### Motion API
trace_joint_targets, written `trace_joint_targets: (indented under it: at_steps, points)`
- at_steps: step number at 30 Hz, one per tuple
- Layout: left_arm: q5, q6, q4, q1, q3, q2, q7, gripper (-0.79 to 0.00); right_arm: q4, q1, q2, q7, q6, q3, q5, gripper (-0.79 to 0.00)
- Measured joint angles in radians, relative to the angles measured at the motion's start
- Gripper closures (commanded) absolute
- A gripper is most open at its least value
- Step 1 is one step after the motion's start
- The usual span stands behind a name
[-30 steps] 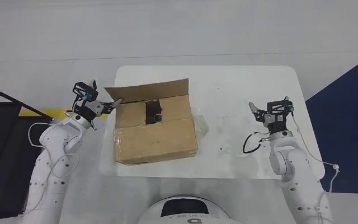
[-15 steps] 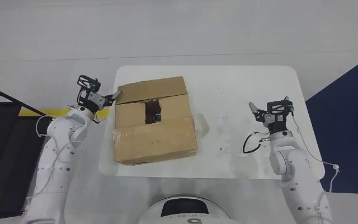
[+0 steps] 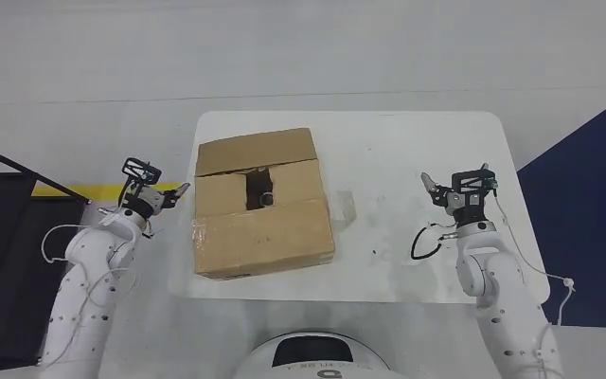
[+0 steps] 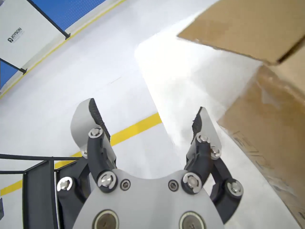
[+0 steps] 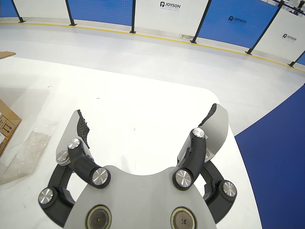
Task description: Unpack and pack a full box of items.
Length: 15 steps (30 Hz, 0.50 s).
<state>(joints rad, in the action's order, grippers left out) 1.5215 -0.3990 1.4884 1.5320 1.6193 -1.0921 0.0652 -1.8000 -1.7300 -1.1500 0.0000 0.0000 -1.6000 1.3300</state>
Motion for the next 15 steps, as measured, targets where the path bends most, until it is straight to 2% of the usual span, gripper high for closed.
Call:
trace_joint_targets:
  at_steps: [4, 15]
  points:
    - [0.024, 0.018, 0.030, 0.020, -0.034, -0.004, -0.024, -0.785, 0.000, 0.000, 0.000, 0.000, 0.000, 0.000, 0.000, -0.785]
    - [-0.024, 0.050, 0.053, -0.079, -0.138, -0.022, 0.018, -0.785, 0.000, 0.000, 0.000, 0.000, 0.000, 0.000, 0.000, -0.785]
